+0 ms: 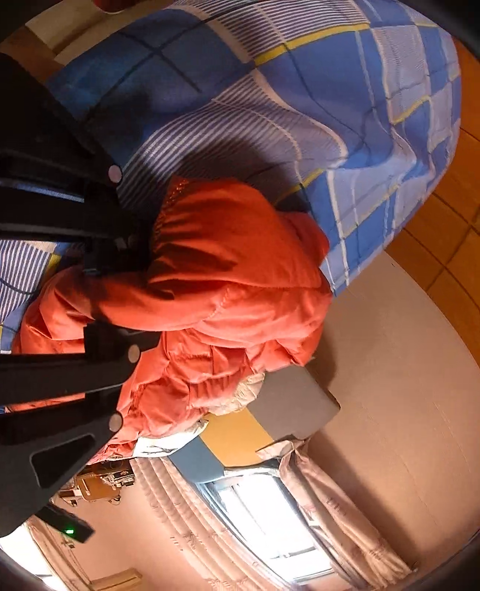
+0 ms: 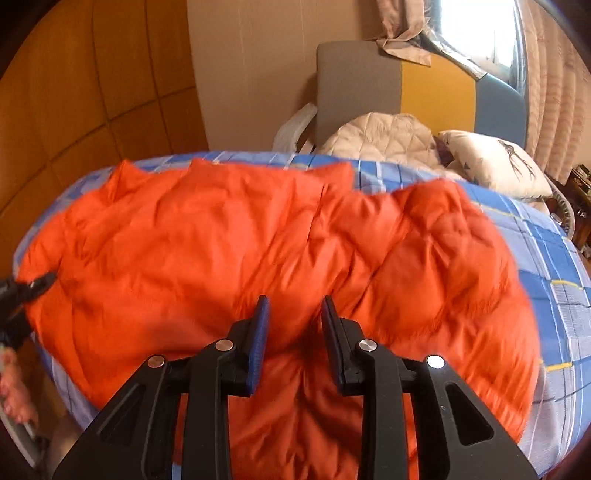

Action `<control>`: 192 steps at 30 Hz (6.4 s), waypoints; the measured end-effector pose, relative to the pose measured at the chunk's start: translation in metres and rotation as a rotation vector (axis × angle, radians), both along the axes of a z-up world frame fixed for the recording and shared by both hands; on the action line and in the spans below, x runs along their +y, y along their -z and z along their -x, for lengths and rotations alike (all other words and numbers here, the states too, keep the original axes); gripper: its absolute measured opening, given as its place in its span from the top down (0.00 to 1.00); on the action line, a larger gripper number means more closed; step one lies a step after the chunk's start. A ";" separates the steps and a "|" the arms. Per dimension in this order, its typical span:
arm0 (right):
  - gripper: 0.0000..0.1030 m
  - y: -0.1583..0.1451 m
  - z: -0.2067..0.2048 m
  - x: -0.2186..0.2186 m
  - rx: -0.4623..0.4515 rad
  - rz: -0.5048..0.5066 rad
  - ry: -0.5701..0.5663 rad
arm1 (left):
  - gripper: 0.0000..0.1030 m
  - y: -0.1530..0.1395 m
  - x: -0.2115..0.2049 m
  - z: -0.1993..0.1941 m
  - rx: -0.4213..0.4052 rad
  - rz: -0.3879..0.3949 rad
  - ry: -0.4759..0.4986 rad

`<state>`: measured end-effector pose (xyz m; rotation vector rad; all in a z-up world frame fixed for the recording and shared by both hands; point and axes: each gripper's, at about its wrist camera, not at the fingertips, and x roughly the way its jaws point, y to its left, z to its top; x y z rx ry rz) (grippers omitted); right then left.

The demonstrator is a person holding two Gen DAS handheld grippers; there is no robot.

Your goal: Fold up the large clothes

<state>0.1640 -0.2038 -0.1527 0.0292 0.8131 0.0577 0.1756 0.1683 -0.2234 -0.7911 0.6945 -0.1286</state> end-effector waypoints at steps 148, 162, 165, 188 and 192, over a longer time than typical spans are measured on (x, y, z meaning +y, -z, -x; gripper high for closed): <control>0.74 -0.008 0.080 -0.128 0.024 -0.005 0.269 | 0.68 -0.062 -0.174 0.015 -0.217 -0.334 0.498; 0.74 -0.035 0.099 -0.144 -0.018 -0.103 0.296 | 0.68 -0.036 -0.190 -0.004 -0.143 -0.325 0.551; 0.74 -0.045 0.096 -0.135 -0.018 -0.087 0.278 | 0.73 -0.044 -0.198 -0.001 -0.144 -0.401 0.533; 0.83 -0.039 0.036 -0.107 0.065 -0.072 0.133 | 0.82 -0.057 -0.217 0.003 -0.134 -0.474 0.546; 0.95 -0.069 0.051 -0.105 -0.039 0.014 0.177 | 0.69 -0.072 -0.218 0.001 -0.130 -0.479 0.555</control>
